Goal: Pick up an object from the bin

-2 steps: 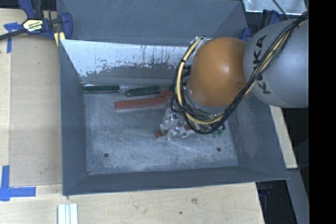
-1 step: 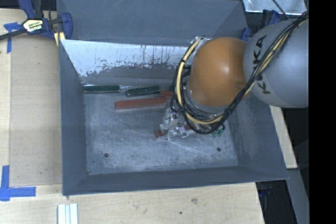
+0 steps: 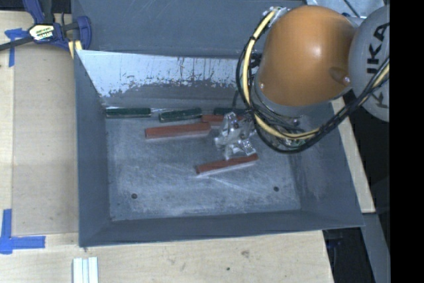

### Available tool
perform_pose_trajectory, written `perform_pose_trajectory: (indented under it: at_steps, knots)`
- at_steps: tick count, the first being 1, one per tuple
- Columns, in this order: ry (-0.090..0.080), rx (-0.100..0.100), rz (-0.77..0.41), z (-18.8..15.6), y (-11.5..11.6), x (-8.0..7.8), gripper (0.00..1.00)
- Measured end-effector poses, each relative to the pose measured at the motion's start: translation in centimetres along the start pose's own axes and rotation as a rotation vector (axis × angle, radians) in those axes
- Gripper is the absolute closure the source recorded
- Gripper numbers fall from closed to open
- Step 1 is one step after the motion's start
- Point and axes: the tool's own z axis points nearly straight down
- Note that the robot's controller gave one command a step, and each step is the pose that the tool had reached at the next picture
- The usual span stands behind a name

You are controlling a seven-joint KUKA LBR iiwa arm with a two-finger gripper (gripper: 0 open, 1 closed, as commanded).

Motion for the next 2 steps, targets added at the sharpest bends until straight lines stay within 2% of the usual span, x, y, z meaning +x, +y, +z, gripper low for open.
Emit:
perform_pose_trajectory:
  at_steps: [1,2]
  knots:
    - [0.000,0.000,0.000,0.0,0.0,0.0,1.00]
    - [0.007,-0.002,-0.245,8.6,0.5,1.6,0.00]
